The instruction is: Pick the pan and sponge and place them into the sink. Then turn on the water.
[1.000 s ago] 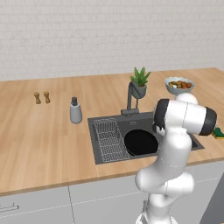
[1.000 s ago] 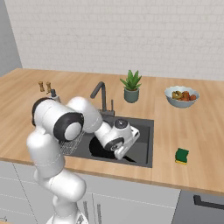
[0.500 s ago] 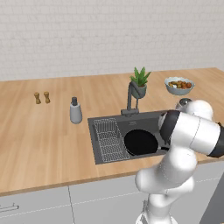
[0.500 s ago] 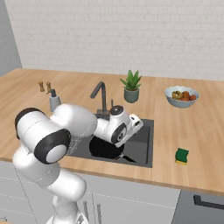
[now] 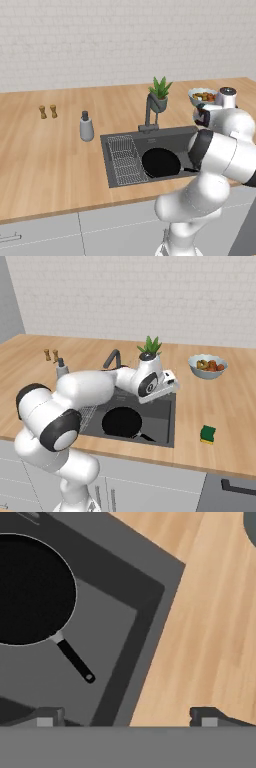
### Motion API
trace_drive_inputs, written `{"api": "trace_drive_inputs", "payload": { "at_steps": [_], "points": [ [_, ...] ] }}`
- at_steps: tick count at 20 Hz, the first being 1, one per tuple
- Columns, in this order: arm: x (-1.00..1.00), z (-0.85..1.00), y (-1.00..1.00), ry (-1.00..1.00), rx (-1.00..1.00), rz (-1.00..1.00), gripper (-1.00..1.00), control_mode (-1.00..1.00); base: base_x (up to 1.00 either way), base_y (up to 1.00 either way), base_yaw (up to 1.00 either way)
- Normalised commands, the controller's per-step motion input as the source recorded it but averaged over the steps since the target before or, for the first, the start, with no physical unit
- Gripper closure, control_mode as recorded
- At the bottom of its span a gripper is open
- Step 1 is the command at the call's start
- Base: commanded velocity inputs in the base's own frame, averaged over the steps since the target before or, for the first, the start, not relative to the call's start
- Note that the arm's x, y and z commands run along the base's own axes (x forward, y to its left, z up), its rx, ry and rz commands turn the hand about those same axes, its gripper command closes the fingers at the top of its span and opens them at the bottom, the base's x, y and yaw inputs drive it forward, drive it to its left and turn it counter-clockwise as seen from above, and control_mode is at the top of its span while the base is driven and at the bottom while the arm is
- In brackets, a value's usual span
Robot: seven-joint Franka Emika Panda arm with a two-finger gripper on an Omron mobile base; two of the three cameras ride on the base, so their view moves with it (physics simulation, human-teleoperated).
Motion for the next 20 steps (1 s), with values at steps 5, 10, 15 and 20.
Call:
{"api": "trace_drive_inputs", "payload": {
  "at_steps": [5, 10, 15, 20],
  "points": [
    [-0.09, 0.28, -0.81, 0.01, 0.19, -0.43, -1.00, -1.00, 0.00, 0.00, 0.00],
    [-0.26, -0.06, -0.68, 0.01, 0.19, -0.44, -1.00, -1.00, 0.00, 0.00, 0.00],
    [-0.35, -0.10, -0.59, 0.00, 0.09, -0.28, -1.00, -1.00, 0.00, 0.00, 0.00],
    [-0.29, -0.19, -0.09, 0.00, 0.01, -0.07, -1.00, -1.00, 0.00, 0.00, 0.00]
  ]
}}
